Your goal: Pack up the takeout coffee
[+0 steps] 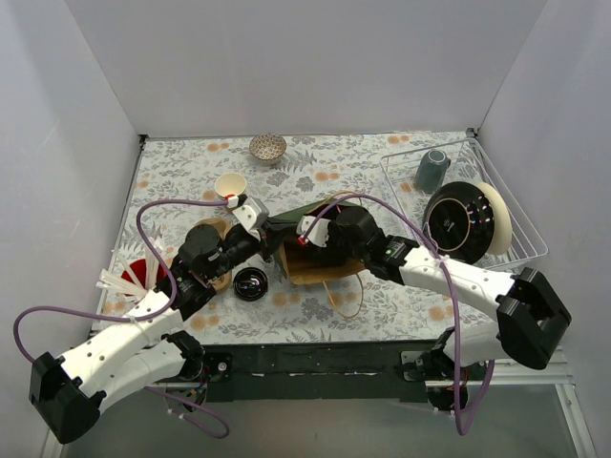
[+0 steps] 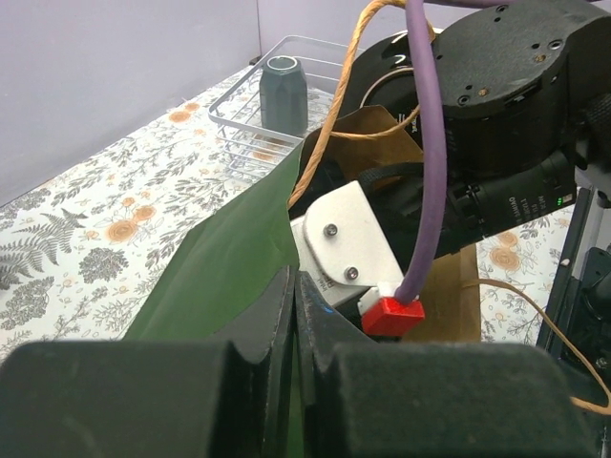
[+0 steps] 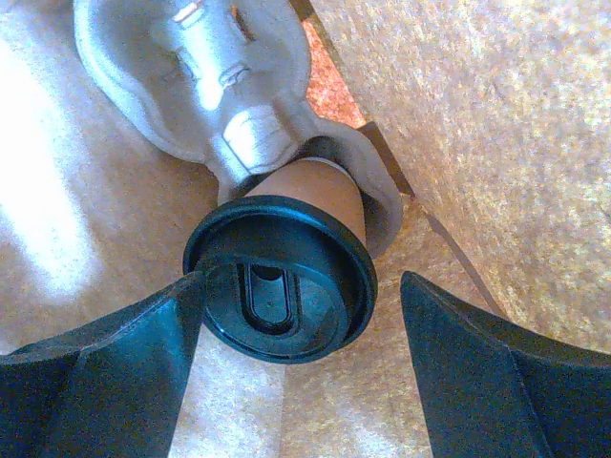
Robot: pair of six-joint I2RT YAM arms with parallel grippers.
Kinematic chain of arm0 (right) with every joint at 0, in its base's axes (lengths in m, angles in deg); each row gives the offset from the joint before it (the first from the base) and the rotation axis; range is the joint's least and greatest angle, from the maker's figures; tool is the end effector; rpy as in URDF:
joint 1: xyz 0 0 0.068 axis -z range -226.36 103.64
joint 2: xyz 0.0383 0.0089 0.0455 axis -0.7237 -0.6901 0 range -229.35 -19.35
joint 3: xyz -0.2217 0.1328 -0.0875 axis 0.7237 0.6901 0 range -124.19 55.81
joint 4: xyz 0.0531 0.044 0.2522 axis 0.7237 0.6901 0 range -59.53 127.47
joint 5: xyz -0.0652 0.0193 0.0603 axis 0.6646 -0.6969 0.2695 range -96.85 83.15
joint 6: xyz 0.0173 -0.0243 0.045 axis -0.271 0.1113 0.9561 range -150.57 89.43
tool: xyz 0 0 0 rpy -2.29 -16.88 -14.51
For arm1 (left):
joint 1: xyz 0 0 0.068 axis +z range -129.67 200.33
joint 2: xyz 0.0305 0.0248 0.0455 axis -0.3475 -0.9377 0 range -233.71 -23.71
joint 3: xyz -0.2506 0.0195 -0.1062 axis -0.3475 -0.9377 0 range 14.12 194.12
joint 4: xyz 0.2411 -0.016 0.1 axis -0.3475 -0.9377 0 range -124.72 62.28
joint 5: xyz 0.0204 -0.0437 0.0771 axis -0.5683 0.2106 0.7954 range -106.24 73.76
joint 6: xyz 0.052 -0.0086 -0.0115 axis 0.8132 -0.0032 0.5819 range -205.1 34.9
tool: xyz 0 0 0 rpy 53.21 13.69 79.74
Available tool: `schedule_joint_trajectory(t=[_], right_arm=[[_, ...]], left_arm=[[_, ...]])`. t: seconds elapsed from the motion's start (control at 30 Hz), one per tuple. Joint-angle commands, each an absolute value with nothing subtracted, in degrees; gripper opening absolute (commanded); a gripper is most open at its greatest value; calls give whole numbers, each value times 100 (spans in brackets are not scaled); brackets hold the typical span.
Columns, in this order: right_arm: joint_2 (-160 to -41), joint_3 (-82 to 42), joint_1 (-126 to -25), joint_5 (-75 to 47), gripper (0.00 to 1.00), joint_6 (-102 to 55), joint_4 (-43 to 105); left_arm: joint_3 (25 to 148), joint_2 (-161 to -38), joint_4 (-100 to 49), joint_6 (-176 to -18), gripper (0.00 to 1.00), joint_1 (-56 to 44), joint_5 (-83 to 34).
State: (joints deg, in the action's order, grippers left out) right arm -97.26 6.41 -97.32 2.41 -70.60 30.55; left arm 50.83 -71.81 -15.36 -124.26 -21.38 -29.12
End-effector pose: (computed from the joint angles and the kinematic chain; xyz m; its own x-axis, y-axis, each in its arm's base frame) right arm 0.1962 0.2328 0.2552 0.2049 -0.7551 -0.6228 -0.7127 0.3210 -0.6237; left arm 0.1473 -0.1420 0.3223 -0.5049 -0.3744 -0.7778 0.6401 0.4421 -0.6283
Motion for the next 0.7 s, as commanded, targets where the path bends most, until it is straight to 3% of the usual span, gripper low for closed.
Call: schedule_joint_trajectory(t=[0.0, 0.17, 0.5, 0.67], right_arm=[[-9388, 291, -9707, 229, 90, -6916, 3293], [-9361, 246, -9707, 334, 87, -6889, 3451], [-9572, 71, -9716, 554, 62, -6784, 3433], [-9747, -52, -9663, 528, 54, -6819, 3407]], left_arm=[[5367, -7214, -1752, -12325, 0, -2124, -3039], [5394, -7223, -1788, -12316, 0, -2124, -3162], [5359, -7153, -1849, -12456, 0, -2124, -3285], [5262, -7153, -1726, -12623, 0, -2124, -3470]])
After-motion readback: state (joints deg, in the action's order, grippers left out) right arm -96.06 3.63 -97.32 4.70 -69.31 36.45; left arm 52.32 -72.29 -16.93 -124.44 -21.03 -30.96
